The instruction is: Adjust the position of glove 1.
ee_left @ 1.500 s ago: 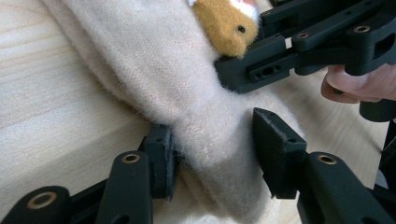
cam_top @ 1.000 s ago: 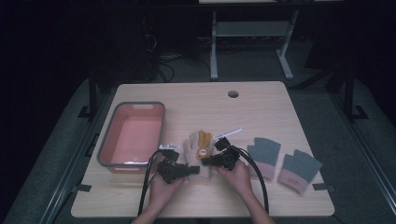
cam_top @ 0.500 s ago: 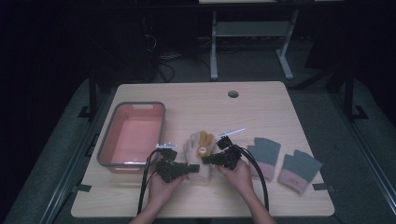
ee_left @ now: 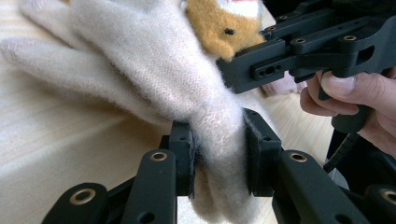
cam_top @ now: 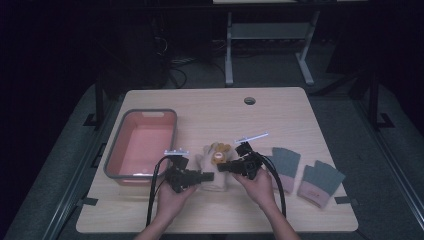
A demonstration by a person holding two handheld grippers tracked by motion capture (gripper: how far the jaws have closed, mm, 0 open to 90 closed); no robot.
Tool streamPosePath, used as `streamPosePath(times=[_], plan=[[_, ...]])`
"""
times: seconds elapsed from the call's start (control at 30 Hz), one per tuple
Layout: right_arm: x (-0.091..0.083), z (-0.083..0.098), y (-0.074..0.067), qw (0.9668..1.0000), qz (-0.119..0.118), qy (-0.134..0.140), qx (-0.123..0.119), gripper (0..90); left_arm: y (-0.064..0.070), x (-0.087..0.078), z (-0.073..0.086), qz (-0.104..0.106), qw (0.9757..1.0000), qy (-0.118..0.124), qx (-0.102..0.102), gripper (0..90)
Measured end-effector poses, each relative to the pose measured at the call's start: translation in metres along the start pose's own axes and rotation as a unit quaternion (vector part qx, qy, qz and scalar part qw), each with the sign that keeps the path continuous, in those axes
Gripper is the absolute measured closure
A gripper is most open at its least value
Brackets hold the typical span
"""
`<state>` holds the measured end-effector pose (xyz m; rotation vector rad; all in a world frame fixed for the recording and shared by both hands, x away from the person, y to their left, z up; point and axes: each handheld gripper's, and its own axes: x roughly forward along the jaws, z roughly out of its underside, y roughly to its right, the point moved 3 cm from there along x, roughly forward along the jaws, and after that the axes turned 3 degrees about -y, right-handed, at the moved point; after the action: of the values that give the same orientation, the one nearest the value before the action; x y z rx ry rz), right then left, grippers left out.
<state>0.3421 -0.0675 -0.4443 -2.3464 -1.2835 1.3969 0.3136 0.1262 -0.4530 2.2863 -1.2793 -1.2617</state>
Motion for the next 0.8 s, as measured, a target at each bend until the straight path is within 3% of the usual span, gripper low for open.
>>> streamPosePath(times=[0.47, 0.67, 0.8], plan=[[-0.012, -0.020, -0.012, 0.9999, -0.012, 0.012, -0.004, 82.1, 0.003, -0.015, -0.015, 0.005, 0.9999, 0.006, 0.014, 68.6], [0.003, -0.015, -0.006, 0.9999, -0.005, -0.012, 0.000, 81.8, -0.005, -0.006, -0.005, -0.011, 0.9998, -0.015, 0.005, 69.1], [0.019, -0.003, 0.002, 0.9993, -0.004, -0.033, 0.018, 77.1, -0.011, 0.004, 0.008, -0.028, 0.9989, -0.038, 0.002, 69.2]])
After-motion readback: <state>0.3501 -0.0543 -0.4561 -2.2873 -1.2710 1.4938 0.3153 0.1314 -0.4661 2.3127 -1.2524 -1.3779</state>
